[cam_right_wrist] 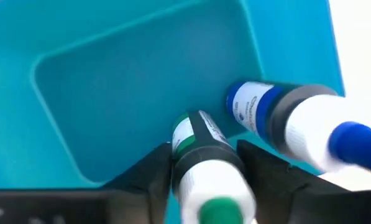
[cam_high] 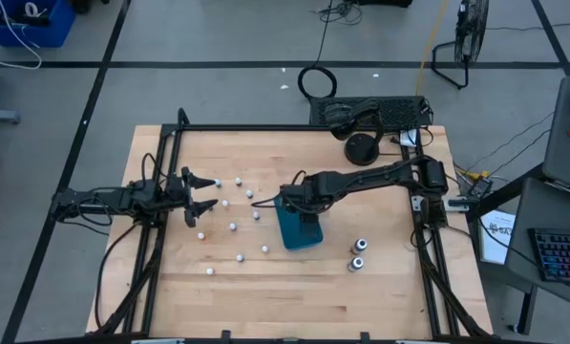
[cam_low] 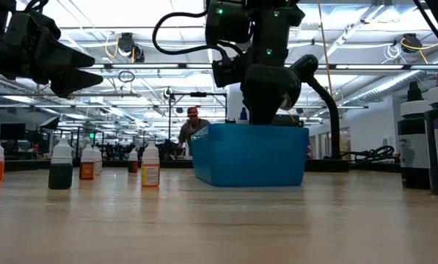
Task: Pick & Place food coloring
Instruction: Put the large green food coloring bottle into the blue container, then put the large black food coloring bottle into the blue container
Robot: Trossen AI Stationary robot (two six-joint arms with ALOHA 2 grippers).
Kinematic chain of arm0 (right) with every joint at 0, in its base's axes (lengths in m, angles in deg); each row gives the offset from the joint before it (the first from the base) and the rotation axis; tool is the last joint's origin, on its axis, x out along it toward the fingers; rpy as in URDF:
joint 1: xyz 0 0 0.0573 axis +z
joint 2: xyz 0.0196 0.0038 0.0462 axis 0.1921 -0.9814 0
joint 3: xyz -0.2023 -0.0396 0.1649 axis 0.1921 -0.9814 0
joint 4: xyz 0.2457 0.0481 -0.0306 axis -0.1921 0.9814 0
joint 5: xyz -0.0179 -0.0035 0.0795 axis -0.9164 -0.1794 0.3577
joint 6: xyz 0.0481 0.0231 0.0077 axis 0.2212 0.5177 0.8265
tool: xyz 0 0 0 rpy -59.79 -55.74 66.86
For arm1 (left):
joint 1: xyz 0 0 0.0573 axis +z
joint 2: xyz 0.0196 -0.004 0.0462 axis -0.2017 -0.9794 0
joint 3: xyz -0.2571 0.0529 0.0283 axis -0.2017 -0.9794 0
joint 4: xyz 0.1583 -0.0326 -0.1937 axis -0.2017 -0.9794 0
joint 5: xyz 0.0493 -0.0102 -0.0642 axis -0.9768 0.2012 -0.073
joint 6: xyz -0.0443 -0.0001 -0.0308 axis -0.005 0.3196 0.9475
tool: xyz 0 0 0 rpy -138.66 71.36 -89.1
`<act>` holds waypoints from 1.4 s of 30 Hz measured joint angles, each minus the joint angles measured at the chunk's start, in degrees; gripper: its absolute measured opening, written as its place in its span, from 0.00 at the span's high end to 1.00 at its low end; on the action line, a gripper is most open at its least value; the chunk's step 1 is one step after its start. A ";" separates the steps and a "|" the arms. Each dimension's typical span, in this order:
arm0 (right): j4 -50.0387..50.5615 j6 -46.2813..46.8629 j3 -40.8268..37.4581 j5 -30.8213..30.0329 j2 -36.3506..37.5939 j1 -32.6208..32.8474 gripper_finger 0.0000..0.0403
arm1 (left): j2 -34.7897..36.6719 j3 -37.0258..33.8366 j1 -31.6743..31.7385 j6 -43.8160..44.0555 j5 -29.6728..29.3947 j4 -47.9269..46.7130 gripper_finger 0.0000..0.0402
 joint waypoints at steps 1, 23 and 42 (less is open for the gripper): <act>-0.01 0.06 -0.04 -0.04 -0.04 0.00 0.50 | -0.01 0.00 0.00 0.00 0.00 0.00 0.23; 23.69 39.53 -1.96 0.18 19.71 8.49 0.37 | 0.00 0.00 0.00 0.01 0.00 0.00 0.23; 17.84 59.25 -20.04 6.50 23.39 18.82 0.37 | 0.00 0.00 0.00 0.02 0.00 0.00 0.23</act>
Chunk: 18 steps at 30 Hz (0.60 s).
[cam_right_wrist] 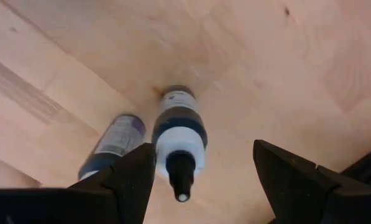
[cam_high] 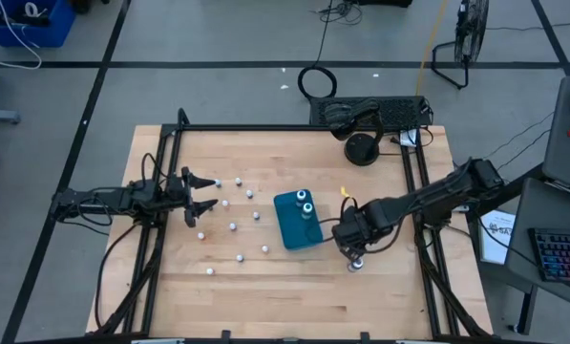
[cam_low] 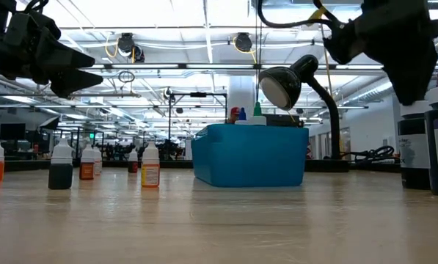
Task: Pick & Place food coloring
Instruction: Put the large black food coloring bottle into the blue container
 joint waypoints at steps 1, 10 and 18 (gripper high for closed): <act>-0.92 0.39 -0.55 0.12 0.00 0.13 0.37 | 0.00 0.00 -0.01 -0.02 0.00 0.00 0.23; -7.76 0.85 -5.30 1.43 -0.02 0.09 0.37 | 0.02 0.00 0.00 -0.02 0.00 0.00 0.23; -7.83 -1.64 -6.88 1.15 -0.02 0.09 0.53 | 0.02 0.00 -0.02 0.00 0.00 0.00 0.23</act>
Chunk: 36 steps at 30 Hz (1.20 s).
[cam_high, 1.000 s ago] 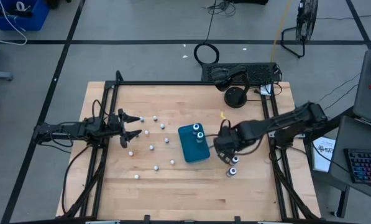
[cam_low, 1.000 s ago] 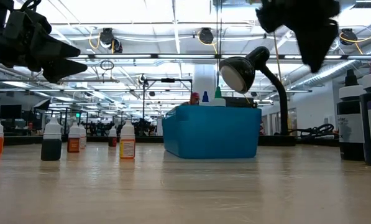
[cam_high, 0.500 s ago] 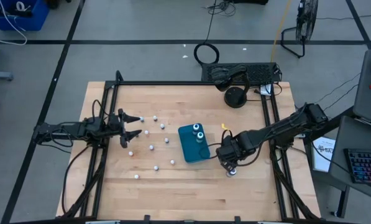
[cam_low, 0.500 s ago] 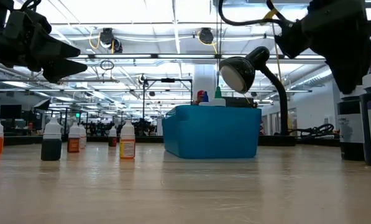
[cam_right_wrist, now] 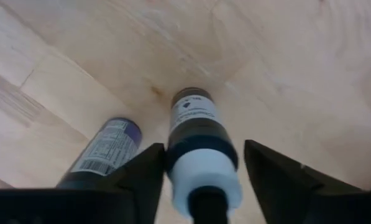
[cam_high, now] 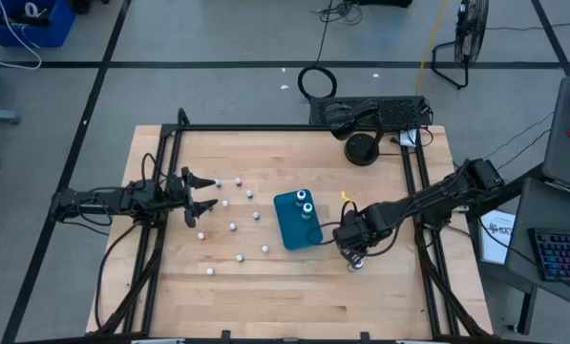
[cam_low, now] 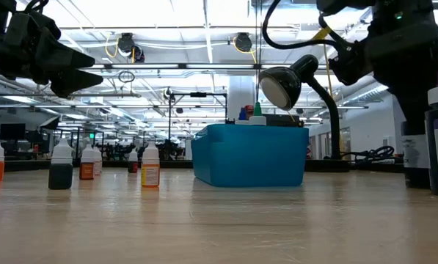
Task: Pick & Place food coloring
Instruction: Put the large black food coloring bottle into the blue container
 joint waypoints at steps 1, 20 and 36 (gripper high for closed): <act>-0.32 -0.73 0.00 -0.08 0.00 0.00 0.58 | -0.02 0.00 0.00 -0.02 0.00 0.00 0.23; -1.48 -21.76 12.87 -16.05 1.70 -2.85 0.67 | -0.01 0.00 0.02 -0.02 0.00 0.00 0.23; -3.84 -41.50 25.63 -12.29 -5.99 -9.41 0.67 | -0.01 0.01 0.01 -0.02 0.02 -0.02 0.23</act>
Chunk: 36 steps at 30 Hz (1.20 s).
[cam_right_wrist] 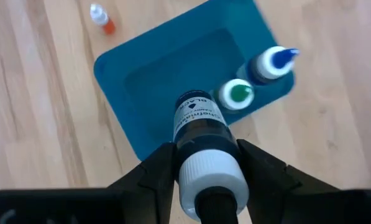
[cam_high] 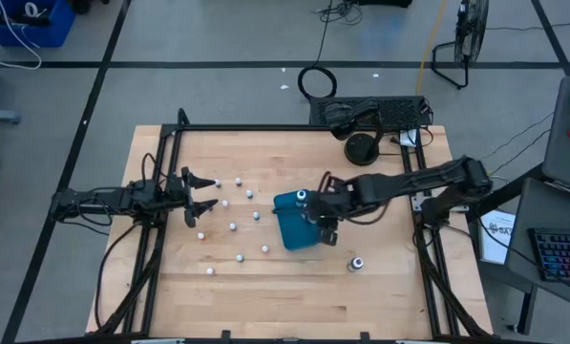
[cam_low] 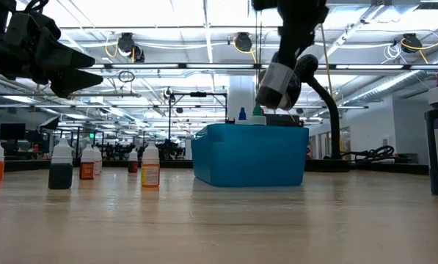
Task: Pick & Place food coloring
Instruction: Put the large black food coloring bottle into the blue container
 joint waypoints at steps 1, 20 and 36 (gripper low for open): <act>0.94 -0.99 1.43 0.51 -1.63 -0.18 0.67 | 0.01 -0.01 0.01 0.00 -0.02 0.02 0.23; 13.24 -8.58 9.65 2.08 -18.58 -3.63 0.67 | 0.00 -0.01 0.00 0.00 0.00 0.00 0.23; 8.42 -8.57 2.96 1.76 -18.16 -5.21 0.67 | -0.01 -0.01 -0.01 0.02 0.00 0.00 0.23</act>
